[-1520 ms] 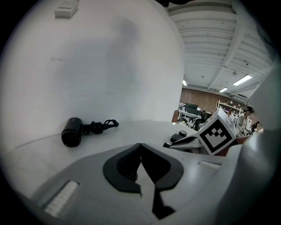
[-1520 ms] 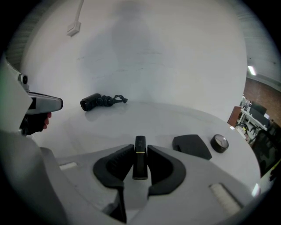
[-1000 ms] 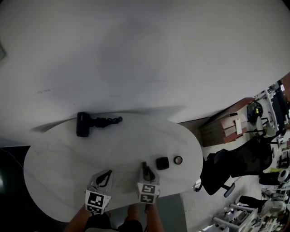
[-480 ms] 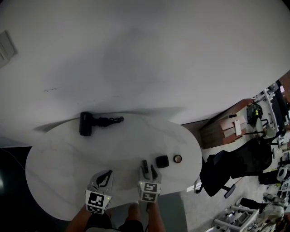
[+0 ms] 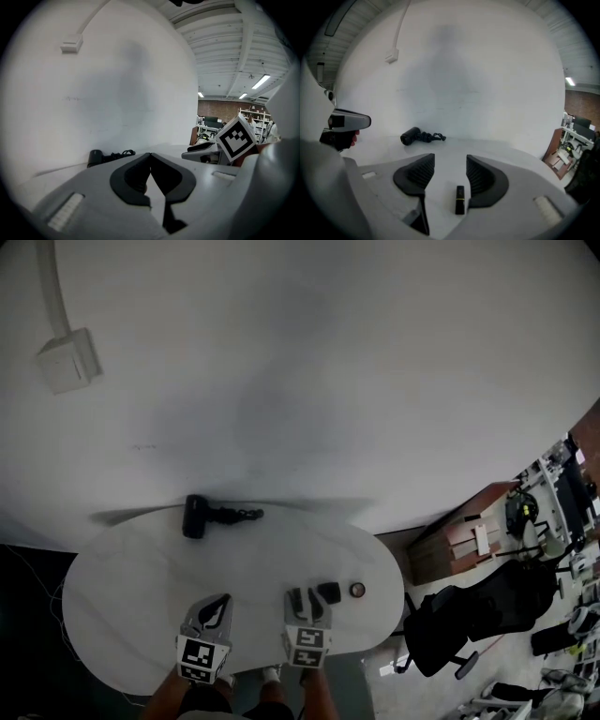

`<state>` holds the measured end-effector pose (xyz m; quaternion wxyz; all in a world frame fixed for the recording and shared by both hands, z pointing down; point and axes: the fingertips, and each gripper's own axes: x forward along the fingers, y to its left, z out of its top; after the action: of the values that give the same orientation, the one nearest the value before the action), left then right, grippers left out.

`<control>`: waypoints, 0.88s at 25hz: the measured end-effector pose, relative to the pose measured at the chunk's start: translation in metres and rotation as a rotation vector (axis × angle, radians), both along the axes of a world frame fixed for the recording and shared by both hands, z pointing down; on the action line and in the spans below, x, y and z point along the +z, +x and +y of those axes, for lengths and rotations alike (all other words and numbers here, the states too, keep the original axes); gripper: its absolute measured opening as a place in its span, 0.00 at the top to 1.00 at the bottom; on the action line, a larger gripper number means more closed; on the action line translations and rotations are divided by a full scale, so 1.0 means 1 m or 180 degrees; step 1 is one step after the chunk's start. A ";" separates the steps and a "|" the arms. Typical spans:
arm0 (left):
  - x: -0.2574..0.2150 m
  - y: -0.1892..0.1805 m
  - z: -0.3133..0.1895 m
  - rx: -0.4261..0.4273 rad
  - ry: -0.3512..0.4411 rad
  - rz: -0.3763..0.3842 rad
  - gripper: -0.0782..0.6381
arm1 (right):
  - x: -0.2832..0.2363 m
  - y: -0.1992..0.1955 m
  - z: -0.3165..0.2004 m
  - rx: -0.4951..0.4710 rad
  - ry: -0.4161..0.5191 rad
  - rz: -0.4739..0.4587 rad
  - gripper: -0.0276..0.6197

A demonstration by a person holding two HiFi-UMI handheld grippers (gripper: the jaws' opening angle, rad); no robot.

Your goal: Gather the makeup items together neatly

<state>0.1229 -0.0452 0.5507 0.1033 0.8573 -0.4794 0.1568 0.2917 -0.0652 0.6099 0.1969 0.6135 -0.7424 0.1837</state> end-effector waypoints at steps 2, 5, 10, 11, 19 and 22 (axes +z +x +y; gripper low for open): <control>-0.020 -0.006 0.000 -0.0092 0.0085 0.0015 0.88 | -0.025 -0.010 -0.002 -0.0088 0.0136 -0.0021 0.62; -0.046 -0.015 0.000 -0.0211 0.0242 0.0014 0.88 | -0.057 -0.026 -0.003 -0.0281 0.0298 -0.0041 0.62; -0.078 -0.035 0.003 -0.0462 0.0427 0.0054 0.88 | -0.098 -0.055 -0.002 -0.0604 0.0506 -0.0046 0.69; -0.082 -0.040 0.004 -0.0513 0.0452 0.0058 0.88 | -0.105 -0.060 -0.002 -0.0658 0.0550 -0.0036 0.71; -0.099 -0.082 0.024 -0.0914 0.0561 0.0084 0.88 | -0.148 -0.101 0.007 -0.1020 0.0858 -0.0048 0.89; -0.103 -0.098 0.031 -0.1046 0.0607 0.0061 0.88 | -0.153 -0.119 0.012 -0.1153 0.0902 -0.0057 0.95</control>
<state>0.0253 -0.0139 0.4473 0.0504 0.7749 -0.6245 0.0834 0.1727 -0.0533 0.4570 0.1319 0.4901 -0.8604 0.0448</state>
